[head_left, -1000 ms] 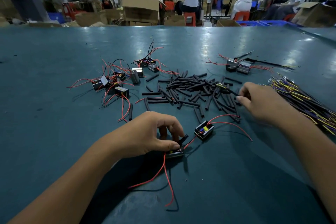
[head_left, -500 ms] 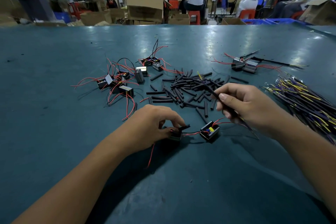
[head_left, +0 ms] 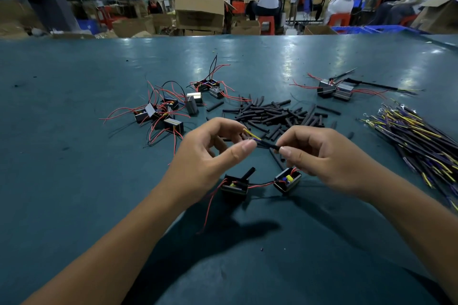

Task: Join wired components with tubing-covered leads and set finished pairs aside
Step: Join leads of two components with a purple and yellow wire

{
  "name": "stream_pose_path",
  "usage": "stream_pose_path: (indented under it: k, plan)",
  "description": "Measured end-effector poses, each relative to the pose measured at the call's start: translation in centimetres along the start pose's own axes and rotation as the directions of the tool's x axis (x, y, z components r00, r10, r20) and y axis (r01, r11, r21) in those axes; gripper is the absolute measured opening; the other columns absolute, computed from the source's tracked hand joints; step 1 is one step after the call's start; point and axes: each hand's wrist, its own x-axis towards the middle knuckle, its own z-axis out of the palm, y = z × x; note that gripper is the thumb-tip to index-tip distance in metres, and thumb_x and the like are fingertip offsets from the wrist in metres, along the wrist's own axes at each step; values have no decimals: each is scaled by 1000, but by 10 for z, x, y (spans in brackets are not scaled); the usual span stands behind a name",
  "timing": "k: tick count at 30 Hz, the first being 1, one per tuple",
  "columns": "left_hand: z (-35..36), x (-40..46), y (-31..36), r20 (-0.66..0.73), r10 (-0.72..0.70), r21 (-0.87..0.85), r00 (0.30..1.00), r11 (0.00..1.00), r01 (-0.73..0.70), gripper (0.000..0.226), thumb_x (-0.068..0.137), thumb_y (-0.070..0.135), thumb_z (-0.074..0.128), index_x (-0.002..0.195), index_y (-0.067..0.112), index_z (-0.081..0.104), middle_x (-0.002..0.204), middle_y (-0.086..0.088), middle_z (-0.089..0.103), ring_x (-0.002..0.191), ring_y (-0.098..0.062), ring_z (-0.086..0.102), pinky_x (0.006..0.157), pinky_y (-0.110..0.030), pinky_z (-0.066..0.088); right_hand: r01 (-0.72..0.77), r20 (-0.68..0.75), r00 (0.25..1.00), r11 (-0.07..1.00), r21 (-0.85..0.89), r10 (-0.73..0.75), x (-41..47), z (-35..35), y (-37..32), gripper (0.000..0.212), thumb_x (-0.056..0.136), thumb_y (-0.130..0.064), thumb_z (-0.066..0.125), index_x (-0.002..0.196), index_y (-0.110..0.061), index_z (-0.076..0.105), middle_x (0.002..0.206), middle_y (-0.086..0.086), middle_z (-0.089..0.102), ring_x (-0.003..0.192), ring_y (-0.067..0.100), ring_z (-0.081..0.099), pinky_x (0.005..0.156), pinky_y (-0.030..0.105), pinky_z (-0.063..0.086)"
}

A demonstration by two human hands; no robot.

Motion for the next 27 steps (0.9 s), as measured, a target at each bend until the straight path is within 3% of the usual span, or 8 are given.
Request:
stream_pose_path:
  k: [3, 7, 16, 21, 27]
  plan:
    - [6, -3, -1, 6, 1, 12, 1000, 1000, -1, 27, 82, 47, 75, 102, 29, 70, 85, 16, 67, 66, -4, 50, 60, -18, 41, 23, 26, 999, 1000, -8, -22, -1, 5, -3, 6, 96, -22, 62, 93, -24, 66, 75, -8, 68, 68, 1, 62, 65, 13, 45]
    - [8, -3, -2, -33, 28, 18, 999, 999, -28, 15, 87, 40, 72, 89, 25, 73, 76, 10, 66, 65, -4, 52, 58, -19, 43, 44, 26, 999, 998, -34, -43, -2, 8, -5, 6, 97, -25, 61, 93, -27, 66, 78, -9, 68, 71, 3, 64, 67, 13, 46]
    - [2, -2, -2, -41, 53, 126, 998, 991, -48, 11, 92, 37, 67, 89, 28, 72, 76, 11, 67, 61, 0, 51, 59, -10, 38, 43, -11, 999, 996, -75, -44, -1, 8, -5, 8, 97, -21, 62, 93, -25, 66, 77, -17, 65, 71, 0, 63, 66, 9, 43]
    - [1, -2, -1, -31, 92, 214, 995, 973, -84, 16, 94, 39, 63, 89, 26, 71, 75, 12, 65, 59, 1, 49, 58, -7, 36, 15, -4, 1000, 997, -80, -15, -2, 6, -5, 10, 99, -25, 61, 91, -29, 66, 77, -12, 66, 67, 1, 59, 64, 14, 43]
    - [14, -7, 3, 54, 103, 151, 993, 982, -110, 14, 92, 38, 66, 84, 28, 71, 72, 10, 65, 58, 2, 49, 56, -9, 35, 66, 18, 998, 997, -40, -66, -4, 13, -13, 7, 95, -35, 64, 96, -29, 67, 78, -3, 68, 67, 10, 63, 61, 22, 50]
